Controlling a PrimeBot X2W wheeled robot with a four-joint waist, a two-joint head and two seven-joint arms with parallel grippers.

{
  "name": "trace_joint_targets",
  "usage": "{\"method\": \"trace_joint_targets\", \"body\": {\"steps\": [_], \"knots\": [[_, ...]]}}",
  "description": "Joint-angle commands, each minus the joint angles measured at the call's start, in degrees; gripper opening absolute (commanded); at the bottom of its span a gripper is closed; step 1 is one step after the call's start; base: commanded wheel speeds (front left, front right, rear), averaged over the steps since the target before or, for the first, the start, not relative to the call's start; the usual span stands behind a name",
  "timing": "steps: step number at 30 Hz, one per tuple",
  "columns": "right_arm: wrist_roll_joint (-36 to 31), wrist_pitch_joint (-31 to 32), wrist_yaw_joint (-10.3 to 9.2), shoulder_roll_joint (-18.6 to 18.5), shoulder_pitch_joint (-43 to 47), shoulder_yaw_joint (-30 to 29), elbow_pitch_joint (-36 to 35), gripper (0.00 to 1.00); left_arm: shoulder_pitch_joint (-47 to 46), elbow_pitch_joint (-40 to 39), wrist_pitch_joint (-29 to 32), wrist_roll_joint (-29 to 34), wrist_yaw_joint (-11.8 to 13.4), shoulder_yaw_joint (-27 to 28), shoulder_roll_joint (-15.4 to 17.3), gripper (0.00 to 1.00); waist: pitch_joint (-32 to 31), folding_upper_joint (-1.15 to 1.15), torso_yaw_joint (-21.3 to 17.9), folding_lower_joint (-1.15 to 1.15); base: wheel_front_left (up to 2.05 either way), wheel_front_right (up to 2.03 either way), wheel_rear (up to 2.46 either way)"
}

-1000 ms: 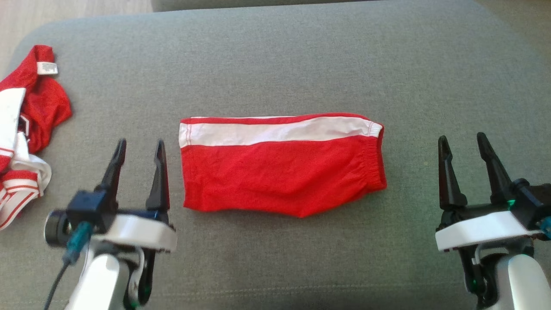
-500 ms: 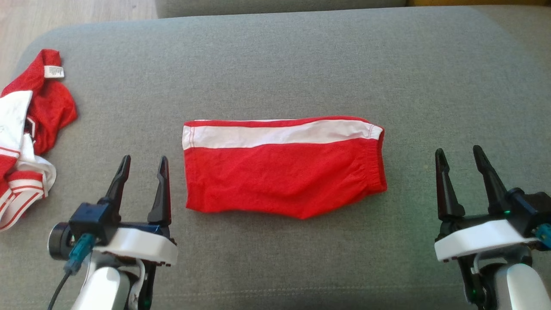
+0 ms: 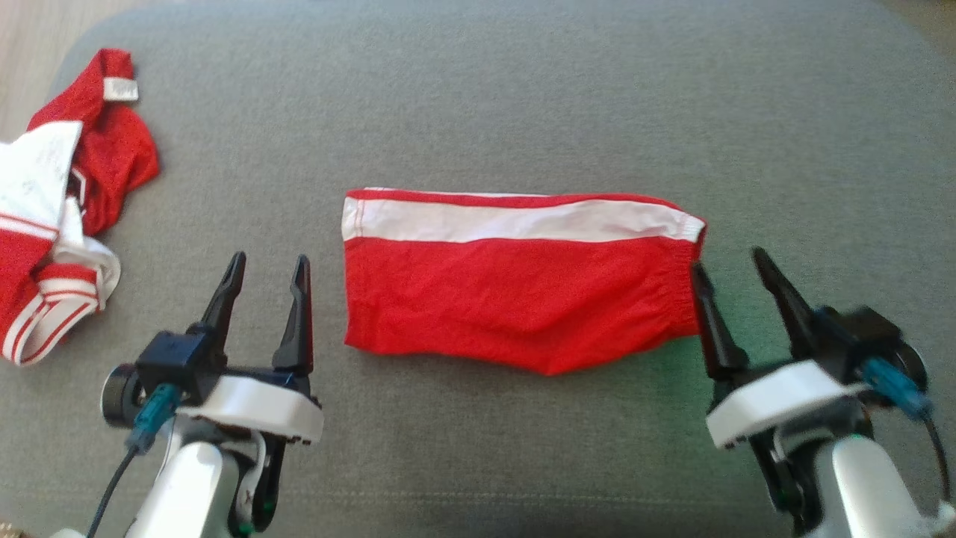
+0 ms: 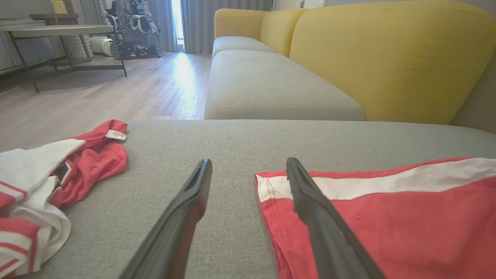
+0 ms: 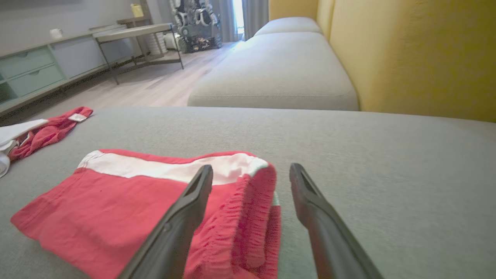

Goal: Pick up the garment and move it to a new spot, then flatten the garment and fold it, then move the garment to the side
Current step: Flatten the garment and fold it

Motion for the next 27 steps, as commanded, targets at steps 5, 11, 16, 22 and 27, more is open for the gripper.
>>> {"method": "trace_joint_targets", "body": {"steps": [5, 11, 16, 22, 27], "knots": [[0.38, 2.4, 0.24, -1.78, -5.78, 3.19, 2.3, 1.0, -4.03, -1.53, -0.68, 0.23, -0.58, 1.94, -0.4, 1.0, 2.61, 0.0, 2.18, 0.0, 0.0, 0.0, 0.0], [0.33, 5.4, 0.24, -2.16, -7.6, -0.72, 7.49, 1.0, -5.47, -1.41, -0.68, 0.99, -1.55, 2.15, -1.46, 1.0, 4.68, 0.0, 3.29, 0.0, 0.0, 0.0, 0.0], [0.69, 9.7, 0.24, -2.84, -8.86, -1.86, 10.46, 1.0, -6.19, -1.38, -0.68, 1.76, -2.23, 2.51, -2.32, 1.0, 5.93, 0.0, 3.47, 0.0, 0.0, 0.0, 0.0], [3.88, 13.87, 0.24, -3.96, -11.59, -0.16, 13.24, 1.0, -7.22, -1.15, -0.68, 2.7, -3.04, 2.99, -3.12, 1.0, 7.47, 0.0, 3.42, 0.0, 0.0, 0.0, 0.0], [7.42, 15.75, 0.24, -4.42, -12.76, 1.19, 14.11, 0.0, -7.84, -1.05, -0.69, 3.52, -3.55, 3.58, -3.55, 1.0, 8.15, 0.0, 3.08, 0.0, 0.0, 0.0, 0.0]]}}
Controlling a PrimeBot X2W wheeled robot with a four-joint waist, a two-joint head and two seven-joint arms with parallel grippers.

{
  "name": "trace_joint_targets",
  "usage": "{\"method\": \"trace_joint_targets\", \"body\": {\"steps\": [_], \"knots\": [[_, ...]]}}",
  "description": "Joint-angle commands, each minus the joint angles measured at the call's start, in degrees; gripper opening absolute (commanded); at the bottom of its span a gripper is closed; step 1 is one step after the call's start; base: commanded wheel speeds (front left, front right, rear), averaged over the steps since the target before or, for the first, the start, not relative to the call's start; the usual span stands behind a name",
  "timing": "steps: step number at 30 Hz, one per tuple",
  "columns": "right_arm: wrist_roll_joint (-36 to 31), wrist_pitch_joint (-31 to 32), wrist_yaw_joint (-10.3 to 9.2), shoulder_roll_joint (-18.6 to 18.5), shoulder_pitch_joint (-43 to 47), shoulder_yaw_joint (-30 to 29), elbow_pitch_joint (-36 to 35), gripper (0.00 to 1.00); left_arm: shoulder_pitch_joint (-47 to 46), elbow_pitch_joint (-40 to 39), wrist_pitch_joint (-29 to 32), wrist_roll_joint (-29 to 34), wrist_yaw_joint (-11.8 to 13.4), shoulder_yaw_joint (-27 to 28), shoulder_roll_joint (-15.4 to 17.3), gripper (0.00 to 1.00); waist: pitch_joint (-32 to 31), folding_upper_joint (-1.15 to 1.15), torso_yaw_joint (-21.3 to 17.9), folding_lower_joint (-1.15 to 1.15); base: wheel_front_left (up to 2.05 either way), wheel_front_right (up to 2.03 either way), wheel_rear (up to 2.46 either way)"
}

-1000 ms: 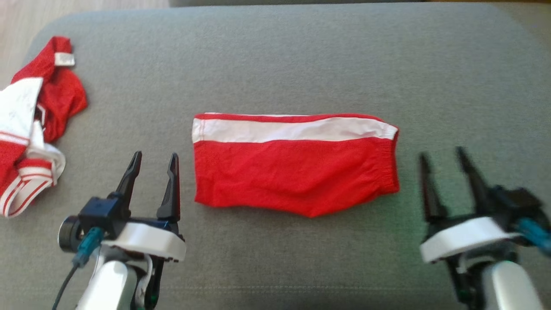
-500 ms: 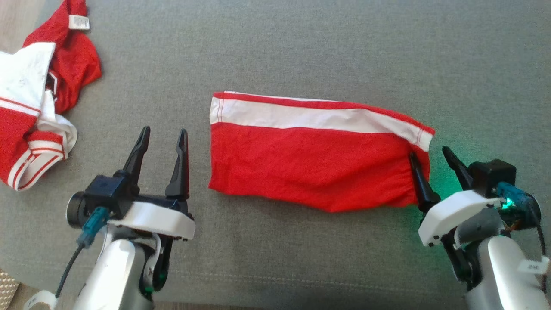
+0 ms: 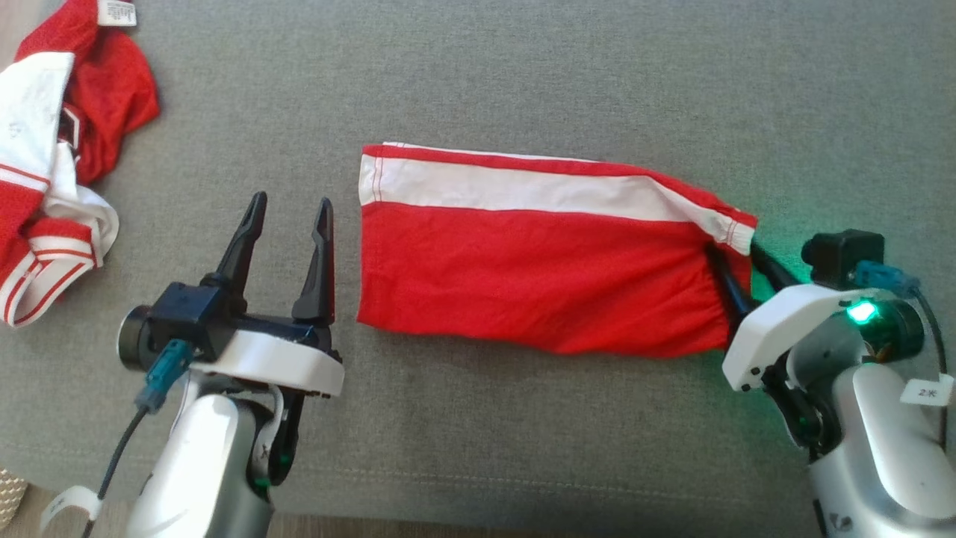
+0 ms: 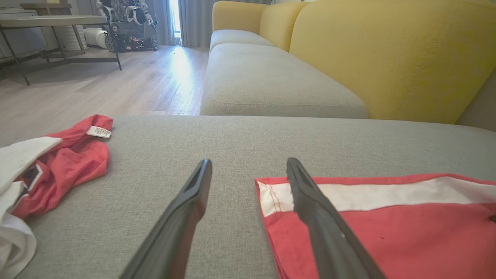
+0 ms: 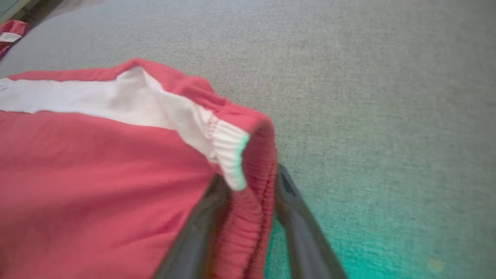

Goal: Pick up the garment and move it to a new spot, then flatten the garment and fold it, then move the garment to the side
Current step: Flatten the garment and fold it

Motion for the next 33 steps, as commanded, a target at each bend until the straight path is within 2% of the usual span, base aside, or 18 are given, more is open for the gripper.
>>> {"method": "trace_joint_targets", "body": {"steps": [1, 11, 22, 26, 33], "knots": [[0.36, 0.87, 0.23, -0.33, -0.3, 1.25, -0.74, 0.0, -1.82, -1.61, -0.69, 0.59, -0.14, 2.27, 0.51, 1.0, 0.06, 0.0, -0.17, 0.0, 0.0, 0.0, 0.0], [0.57, 0.9, 0.23, -2.03, 2.13, -3.51, -4.43, 0.0, -1.5, -1.41, -0.69, 1.5, -0.47, 3.63, -0.2, 1.0, -0.55, 0.0, -1.92, 0.0, 0.0, 0.0, 0.0], [1.49, 4.25, 0.23, -4.8, 4.9, -7.36, -10.41, 0.0, -1.2, -1.36, -0.69, 2.38, -0.97, 4.03, -0.68, 1.0, -1.05, 0.0, -3.23, 0.0, 0.0, 0.0, 0.0], [6.86, 6.85, 0.23, -3.55, 4.57, -7.24, -13.57, 0.0, -1.04, -1.21, -0.69, 2.55, -1.16, 4.23, -0.71, 1.0, -1.2, 0.0, -3.74, 0.0, 0.0, 0.0, 0.0], [29.4, 16.13, 0.23, 1.11, 3.62, -7.51, -20.81, 0.0, -1.4, -0.87, -0.69, 3.03, -1.67, 4.0, -0.91, 1.0, -1.36, 0.0, -3.48, 0.0, 0.0, 0.0, 0.0]]}}
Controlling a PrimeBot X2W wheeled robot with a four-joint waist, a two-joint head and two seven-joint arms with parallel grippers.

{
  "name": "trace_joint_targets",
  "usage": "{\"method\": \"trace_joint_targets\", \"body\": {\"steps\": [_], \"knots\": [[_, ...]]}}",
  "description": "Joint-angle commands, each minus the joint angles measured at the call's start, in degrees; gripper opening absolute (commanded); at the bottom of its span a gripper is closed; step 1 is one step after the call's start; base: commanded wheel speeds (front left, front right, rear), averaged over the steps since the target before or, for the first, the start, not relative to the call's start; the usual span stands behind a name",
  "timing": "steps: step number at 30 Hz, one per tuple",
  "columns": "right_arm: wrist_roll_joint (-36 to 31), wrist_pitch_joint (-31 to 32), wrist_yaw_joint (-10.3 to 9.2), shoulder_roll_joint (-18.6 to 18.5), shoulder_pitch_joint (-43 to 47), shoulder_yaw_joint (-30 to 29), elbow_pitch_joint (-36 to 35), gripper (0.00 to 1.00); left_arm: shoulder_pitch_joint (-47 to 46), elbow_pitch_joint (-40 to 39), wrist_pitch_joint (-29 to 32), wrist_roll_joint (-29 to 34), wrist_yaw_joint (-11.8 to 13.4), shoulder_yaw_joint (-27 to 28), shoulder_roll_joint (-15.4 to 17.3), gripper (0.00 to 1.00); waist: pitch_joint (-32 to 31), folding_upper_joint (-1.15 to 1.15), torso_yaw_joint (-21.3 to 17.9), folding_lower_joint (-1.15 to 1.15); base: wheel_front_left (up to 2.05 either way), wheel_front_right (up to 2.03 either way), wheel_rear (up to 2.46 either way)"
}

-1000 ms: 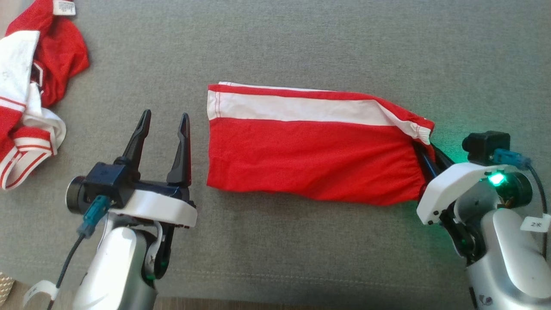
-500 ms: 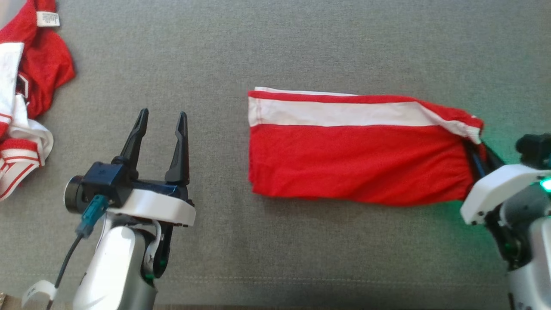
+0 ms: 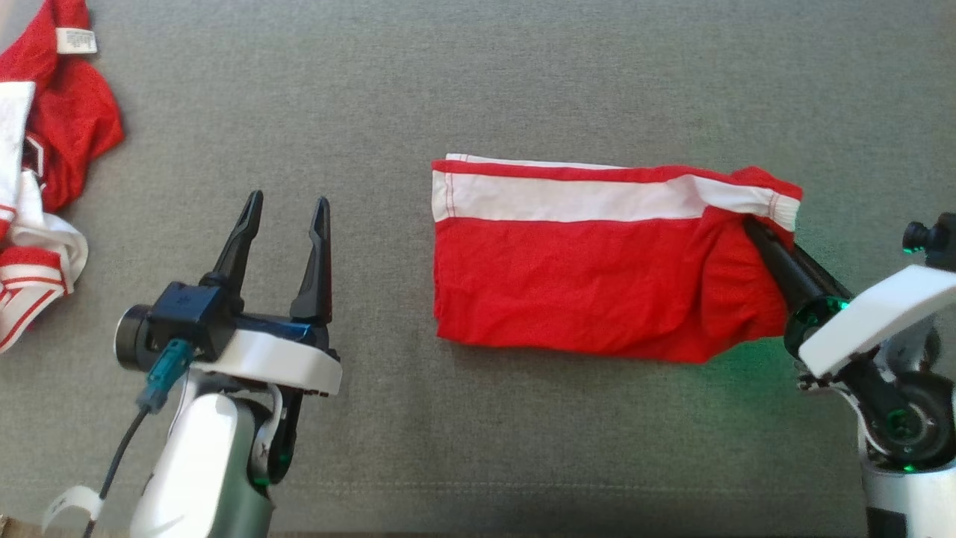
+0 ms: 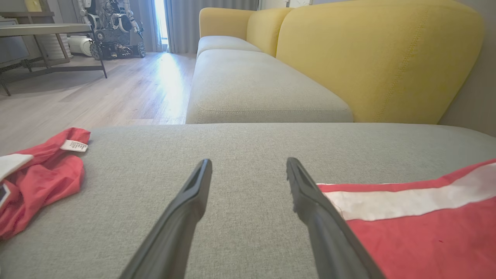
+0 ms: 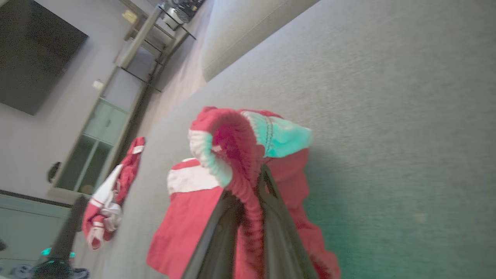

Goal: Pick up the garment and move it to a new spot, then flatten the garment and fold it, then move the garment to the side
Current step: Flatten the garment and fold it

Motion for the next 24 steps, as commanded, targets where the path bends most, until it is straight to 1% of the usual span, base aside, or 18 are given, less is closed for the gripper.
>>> {"method": "trace_joint_targets", "body": {"steps": [1, 6, 11, 13, 14, 17, 20, 21, 22, 23, 24], "knots": [[2.46, 1.31, 0.21, 0.11, -1.92, 0.67, -3.13, 0.0, -1.51, -1.46, -0.69, 0.56, -0.18, 1.75, 0.4, 1.0, -0.04, 0.0, 0.25, 0.0, 0.0, 0.0, 0.0], [10.64, 5.89, 0.21, 1.94, -3.48, 2.65, -4.3, 0.0, -1.66, -1.2, -0.69, 0.68, -0.52, 1.54, 0.01, 1.0, 0.01, 0.0, 1.23, 0.0, 0.0, 0.0, 0.0], [15.02, 5.79, 0.21, 3.04, -7.33, 8.08, -0.72, 0.0, -2.0, -0.94, -0.69, 0.89, -0.91, 1.09, -0.52, 1.0, 0.25, 0.0, 2.67, 0.0, 0.0, 0.0, 0.0], [15.53, 4.76, 0.21, 3.17, -9.34, 10.9, 1.89, 0.0, -2.37, -0.79, -0.69, 0.91, -1.17, 0.75, -0.85, 1.0, 0.47, 0.0, 3.51, 0.0, 0.0, 0.0, 0.0], [17.27, 2.87, 0.21, 3.21, -11.28, 13.65, 5.04, 0.0, -2.75, -0.65, -0.69, 0.94, -1.38, 0.44, -1.2, 1.0, 0.66, 0.0, 4.44, 0.0, 0.0, 0.0, 0.0], [21.21, -0.37, 0.21, 3.23, -14.24, 17.92, 10.94, 0.0, -3.09, -0.66, -0.69, 1.13, -1.45, 0.04, -1.69, 1.0, 0.93, 0.0, 5.66, 0.0, 0.0, 0.0, 0.0], [23.43, -4.17, 0.21, 3.24, -17.29, 21.43, 16.85, 0.0, -3.3, -0.65, -0.69, 1.32, -1.51, -0.46, -2.16, 1.0, 1.1, 0.0, 6.74, 0.0, 0.0, 0.0, 0.0], [23.43, -4.17, 0.21, 3.24, -17.29, 21.43, 16.85, 0.0, -3.3, -0.65, -0.69, 1.32, -1.51, -0.46, -2.16, 1.0, 1.1, 0.0, 6.74, 0.0, 0.0, 0.0, 0.0], [23.67, -5.42, 0.21, 3.24, -18.2, 22.37, 18.81, 0.0, -3.36, -0.64, -0.69, 1.35, -1.53, -0.59, -2.29, 1.0, 1.16, 0.0, 7.04, 0.0, 0.0, 0.0, 0.0], [24.27, -7.58, 0.21, 3.25, -19.78, 24.03, 22.31, 0.0, -3.42, -0.58, -0.69, 1.34, -1.61, -0.81, -2.53, 1.0, 1.14, 0.0, 7.55, 0.0, 0.0, 0.0, 0.0], [24.05, -8.78, 0.21, 3.25, -20.5, 24.74, 23.78, 0.0, -3.36, -0.6, -0.69, 1.34, -1.61, -0.86, -2.63, 1.0, 1.11, 0.0, 7.68, 0.0, 0.0, 0.0, 0.0]]}}
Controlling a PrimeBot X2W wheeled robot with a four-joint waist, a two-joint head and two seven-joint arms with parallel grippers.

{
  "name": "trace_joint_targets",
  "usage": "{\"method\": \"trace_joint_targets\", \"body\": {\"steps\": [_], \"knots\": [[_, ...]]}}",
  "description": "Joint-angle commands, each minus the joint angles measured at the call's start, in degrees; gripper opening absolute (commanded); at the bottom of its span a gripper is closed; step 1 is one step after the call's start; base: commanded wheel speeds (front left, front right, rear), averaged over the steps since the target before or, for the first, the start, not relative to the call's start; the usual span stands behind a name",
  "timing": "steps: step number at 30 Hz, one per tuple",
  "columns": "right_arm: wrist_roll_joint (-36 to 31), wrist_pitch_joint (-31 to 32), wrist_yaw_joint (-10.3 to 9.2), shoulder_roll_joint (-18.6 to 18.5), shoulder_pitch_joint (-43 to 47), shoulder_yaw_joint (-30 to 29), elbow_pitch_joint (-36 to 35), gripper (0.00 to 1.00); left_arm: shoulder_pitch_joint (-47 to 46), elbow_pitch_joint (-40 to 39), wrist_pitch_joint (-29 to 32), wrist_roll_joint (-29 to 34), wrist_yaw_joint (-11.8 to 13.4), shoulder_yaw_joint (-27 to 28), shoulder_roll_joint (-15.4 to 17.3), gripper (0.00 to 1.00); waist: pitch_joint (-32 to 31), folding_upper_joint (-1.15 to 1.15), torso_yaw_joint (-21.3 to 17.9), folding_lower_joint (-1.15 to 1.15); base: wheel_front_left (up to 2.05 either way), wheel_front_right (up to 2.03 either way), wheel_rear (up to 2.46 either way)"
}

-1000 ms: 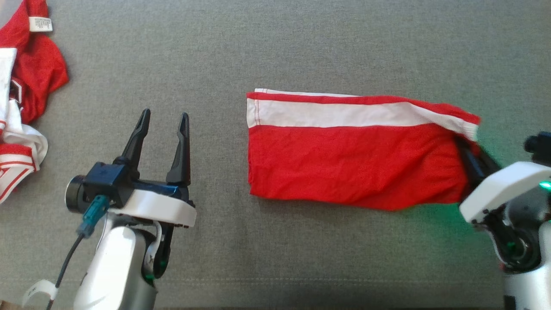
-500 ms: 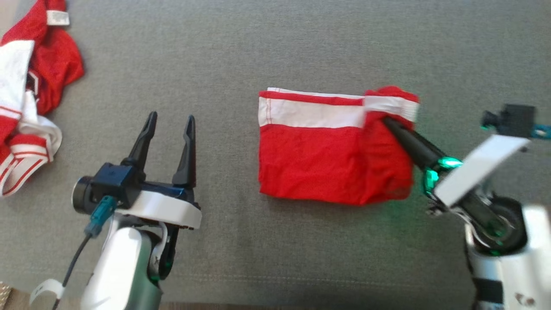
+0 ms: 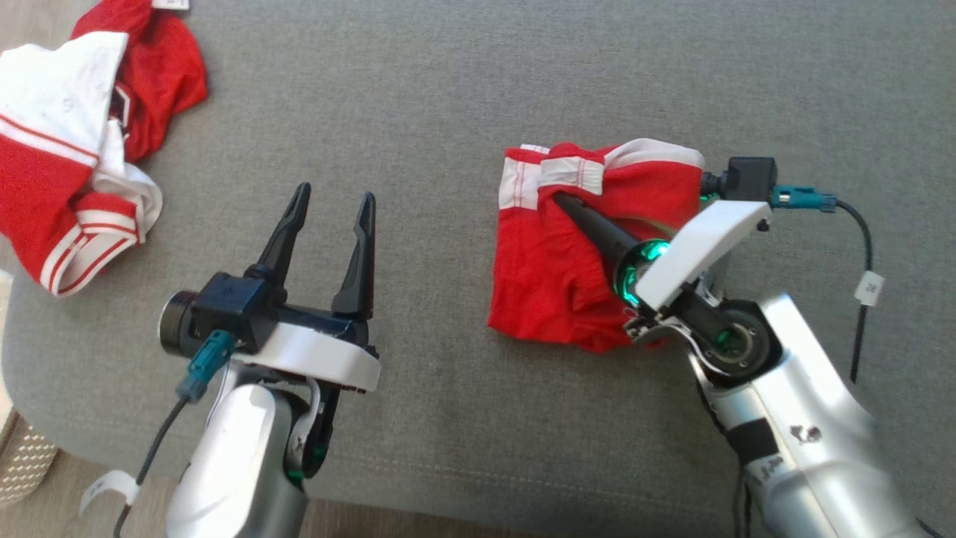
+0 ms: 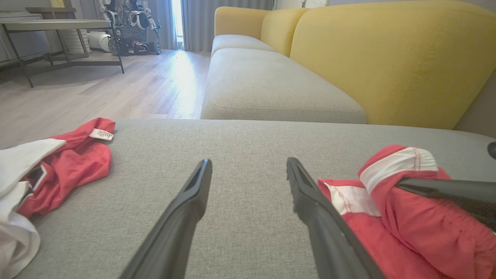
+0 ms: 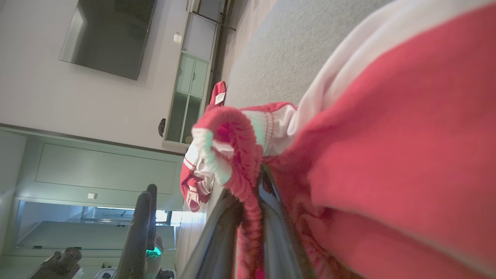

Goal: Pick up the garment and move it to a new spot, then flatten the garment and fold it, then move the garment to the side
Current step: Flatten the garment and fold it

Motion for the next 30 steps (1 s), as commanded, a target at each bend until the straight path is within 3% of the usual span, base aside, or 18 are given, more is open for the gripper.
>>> {"method": "trace_joint_targets", "body": {"steps": [1, 2, 4, 9, 16, 23, 30], "knots": [[-0.52, -1.61, 0.21, 0.89, -2.02, 1.8, -0.66, 0.0, -1.62, -1.82, -0.69, 0.33, -0.12, 1.51, 0.47, 1.0, -0.02, 0.0, 0.19, 0.0, 0.0, 0.0, 0.0], [-0.69, -2.44, 0.21, 0.89, -2.46, 2.53, 0.25, 0.24, -1.55, -1.88, -0.69, 0.33, -0.1, 1.5, 0.39, 1.0, -0.02, 0.0, 0.24, 0.0, 0.0, 0.0, 0.0], [-0.39, -3.97, 0.21, 0.89, -3.05, 3.85, 0.91, 1.0, -1.4, -2.01, -0.69, 0.39, -0.05, 1.62, 0.29, 1.0, -0.03, 0.0, 0.12, 0.0, 0.0, 0.0, 0.0], [-1.17, -6.64, 0.21, 0.76, -3.35, 5.9, -0.38, 1.0, -1.03, -2.19, -0.69, 0.59, -0.14, 2.19, 0.23, 1.0, -0.24, 0.0, -0.87, 0.0, 0.0, 0.0, 0.0], [-0.57, -12.25, 0.21, -1.95, -0.89, 5.36, -8.71, 1.0, -0.49, -2.22, -0.69, 1.74, -0.16, 2.81, 0.74, 1.0, -1.17, 0.0, -3.4, 0.0, 0.0, 0.0, 0.0], [-2.97, -18.14, 0.21, -7.94, 3.96, -0.96, -14.89, 1.0, 0.57, -2.11, -0.69, 1.89, -0.1, 3.62, 1.41, 1.0, -2.78, 0.0, -6.18, 0.0, 0.0, 0.0, 0.0], [-11.16, -24.08, 0.21, -12.09, 12.0, -10.64, -18.1, 1.0, 1.84, -2.3, -0.69, 1.58, 0.38, 4.63, 2.39, 1.0, -4.3, 0.0, -8.29, 0.0, 0.0, 0.0, 0.0]]}}
